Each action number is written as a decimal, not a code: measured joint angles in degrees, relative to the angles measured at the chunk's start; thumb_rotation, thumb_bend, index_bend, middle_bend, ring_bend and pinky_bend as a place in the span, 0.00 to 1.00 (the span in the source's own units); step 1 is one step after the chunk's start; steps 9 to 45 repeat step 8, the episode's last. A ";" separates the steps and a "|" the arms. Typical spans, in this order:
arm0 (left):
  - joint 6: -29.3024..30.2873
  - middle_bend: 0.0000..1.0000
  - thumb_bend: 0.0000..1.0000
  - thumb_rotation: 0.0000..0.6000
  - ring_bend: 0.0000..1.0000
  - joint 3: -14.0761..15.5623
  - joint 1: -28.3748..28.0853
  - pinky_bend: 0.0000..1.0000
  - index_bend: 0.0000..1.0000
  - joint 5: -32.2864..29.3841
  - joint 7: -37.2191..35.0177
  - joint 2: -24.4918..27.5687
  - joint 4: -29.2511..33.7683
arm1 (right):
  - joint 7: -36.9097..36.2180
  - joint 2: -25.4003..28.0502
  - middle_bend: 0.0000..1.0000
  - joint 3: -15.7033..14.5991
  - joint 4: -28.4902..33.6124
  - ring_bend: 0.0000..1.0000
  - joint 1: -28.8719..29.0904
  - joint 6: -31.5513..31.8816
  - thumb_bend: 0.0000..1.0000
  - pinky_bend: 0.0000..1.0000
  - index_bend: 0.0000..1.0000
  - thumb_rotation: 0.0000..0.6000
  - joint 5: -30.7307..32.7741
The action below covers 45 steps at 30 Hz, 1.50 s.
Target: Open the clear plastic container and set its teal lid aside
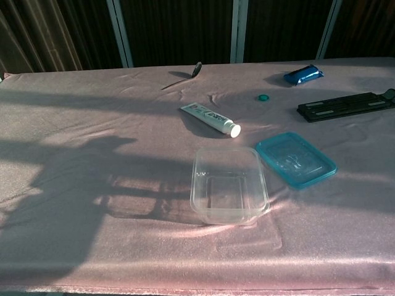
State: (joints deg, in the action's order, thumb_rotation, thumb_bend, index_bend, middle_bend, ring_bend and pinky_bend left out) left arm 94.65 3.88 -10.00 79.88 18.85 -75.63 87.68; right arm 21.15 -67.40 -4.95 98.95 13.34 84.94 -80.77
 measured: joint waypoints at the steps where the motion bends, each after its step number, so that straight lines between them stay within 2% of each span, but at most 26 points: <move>1: 0.88 0.00 0.35 1.00 0.00 -0.20 1.23 0.00 0.00 -1.48 -0.19 0.41 0.24 | -1.07 0.07 0.00 0.44 -0.41 0.00 -2.27 2.83 0.10 0.00 0.00 1.00 1.27; 4: 1.46 0.00 0.35 1.00 0.00 -0.62 2.24 0.00 0.00 -1.89 -1.67 1.39 0.50 | -4.03 0.44 0.00 1.09 -1.35 0.00 -5.57 6.49 0.10 0.00 0.00 1.00 3.34; 8: 0.95 0.00 0.35 1.00 0.00 -0.80 3.10 0.00 0.00 0.73 -4.48 3.10 1.09 | -6.13 0.94 0.00 1.68 -2.10 0.00 -6.68 5.91 0.10 0.00 0.00 1.00 2.52; 45: 0.95 0.00 0.35 1.00 0.00 -0.80 3.10 0.00 0.00 0.73 -4.48 3.10 1.09 | -6.13 0.94 0.00 1.68 -2.10 0.00 -6.68 5.91 0.10 0.00 0.00 1.00 2.52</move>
